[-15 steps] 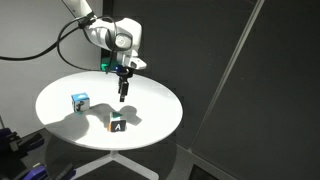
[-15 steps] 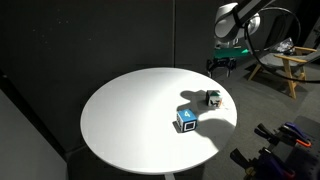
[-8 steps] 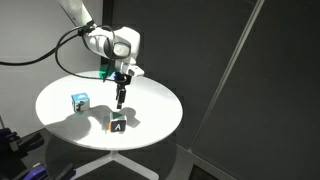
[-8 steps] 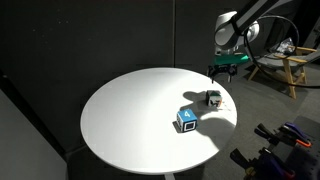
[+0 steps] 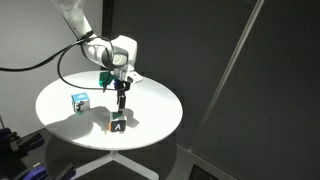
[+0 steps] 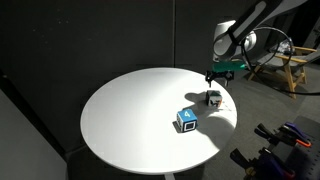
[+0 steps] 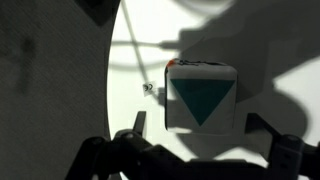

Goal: Pick up the block with the letter a on it and put it on the table next to the block with the number four on it

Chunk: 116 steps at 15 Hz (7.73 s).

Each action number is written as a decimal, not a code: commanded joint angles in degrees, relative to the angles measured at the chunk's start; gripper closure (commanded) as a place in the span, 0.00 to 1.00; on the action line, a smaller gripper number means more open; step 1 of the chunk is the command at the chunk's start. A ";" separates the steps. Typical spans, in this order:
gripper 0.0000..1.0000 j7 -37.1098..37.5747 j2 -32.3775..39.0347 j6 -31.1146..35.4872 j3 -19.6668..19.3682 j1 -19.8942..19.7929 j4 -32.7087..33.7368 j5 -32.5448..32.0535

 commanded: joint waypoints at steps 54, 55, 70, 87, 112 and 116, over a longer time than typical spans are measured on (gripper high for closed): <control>0.93 0.50 3.77 -0.74 -5.76 8.05 3.58 -3.51; 0.93 0.48 3.07 -1.17 -5.59 8.13 3.51 -3.72; 0.94 -11.00 -6.44 -8.35 1.82 7.84 2.14 -7.51; 0.82 -30.44 -12.23 -8.10 8.92 7.24 -3.52 -7.01; 0.95 -52.89 -11.93 -7.73 14.65 7.31 -0.39 -6.86; 0.95 -58.59 -11.58 -6.94 15.69 7.41 0.28 -7.34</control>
